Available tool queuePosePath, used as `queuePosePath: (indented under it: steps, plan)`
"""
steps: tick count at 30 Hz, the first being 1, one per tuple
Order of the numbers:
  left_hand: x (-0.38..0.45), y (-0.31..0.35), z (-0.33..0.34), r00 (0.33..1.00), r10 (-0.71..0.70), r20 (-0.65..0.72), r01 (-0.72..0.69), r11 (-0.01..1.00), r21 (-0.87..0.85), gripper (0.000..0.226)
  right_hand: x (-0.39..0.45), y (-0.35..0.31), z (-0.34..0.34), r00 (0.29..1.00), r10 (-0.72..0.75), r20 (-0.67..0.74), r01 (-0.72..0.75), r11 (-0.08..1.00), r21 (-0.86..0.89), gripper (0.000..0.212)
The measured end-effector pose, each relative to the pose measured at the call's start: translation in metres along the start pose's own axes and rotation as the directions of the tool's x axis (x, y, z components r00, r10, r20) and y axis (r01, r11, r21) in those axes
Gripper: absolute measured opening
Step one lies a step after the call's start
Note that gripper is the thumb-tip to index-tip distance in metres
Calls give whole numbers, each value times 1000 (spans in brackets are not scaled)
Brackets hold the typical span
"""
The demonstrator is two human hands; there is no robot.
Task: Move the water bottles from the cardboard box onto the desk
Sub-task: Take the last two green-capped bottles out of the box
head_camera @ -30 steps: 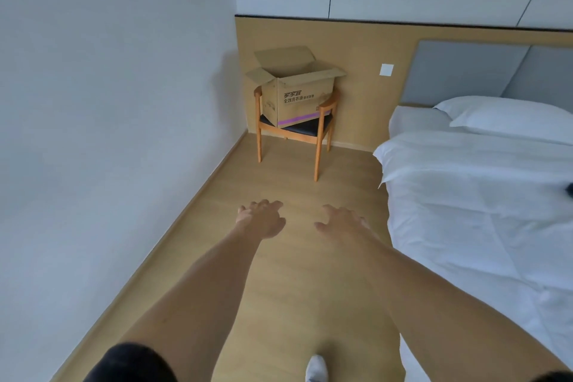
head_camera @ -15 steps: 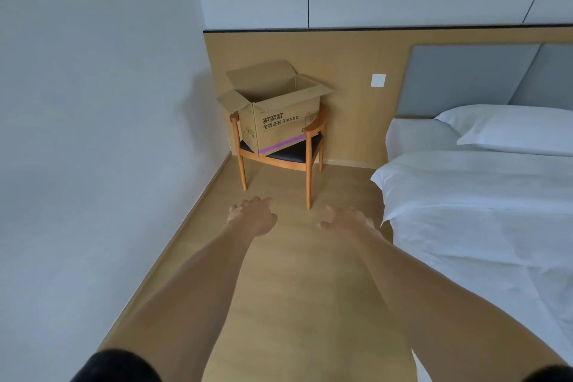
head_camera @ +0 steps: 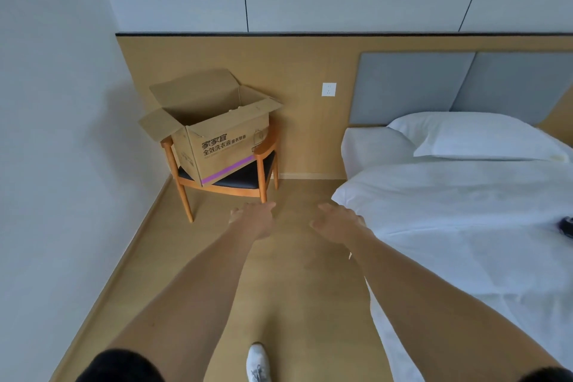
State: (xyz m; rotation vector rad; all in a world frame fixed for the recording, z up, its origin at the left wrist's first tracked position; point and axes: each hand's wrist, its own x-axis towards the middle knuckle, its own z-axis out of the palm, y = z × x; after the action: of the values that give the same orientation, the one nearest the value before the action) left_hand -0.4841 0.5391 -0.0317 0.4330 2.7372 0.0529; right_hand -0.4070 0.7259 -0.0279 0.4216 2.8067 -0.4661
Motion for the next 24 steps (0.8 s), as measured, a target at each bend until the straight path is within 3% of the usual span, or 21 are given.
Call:
queuePosePath:
  steps: [10,24]
  plan:
    - [206,4,-86,987,161,-22,-162,987,-15,51,182,8,-71,987,145,-62,-145,989,5,65]
    - [418,-7,-151,977,209,-51,-210,978,-6,50,408,-24,-119,994,103,-40,-102,995,20,61]
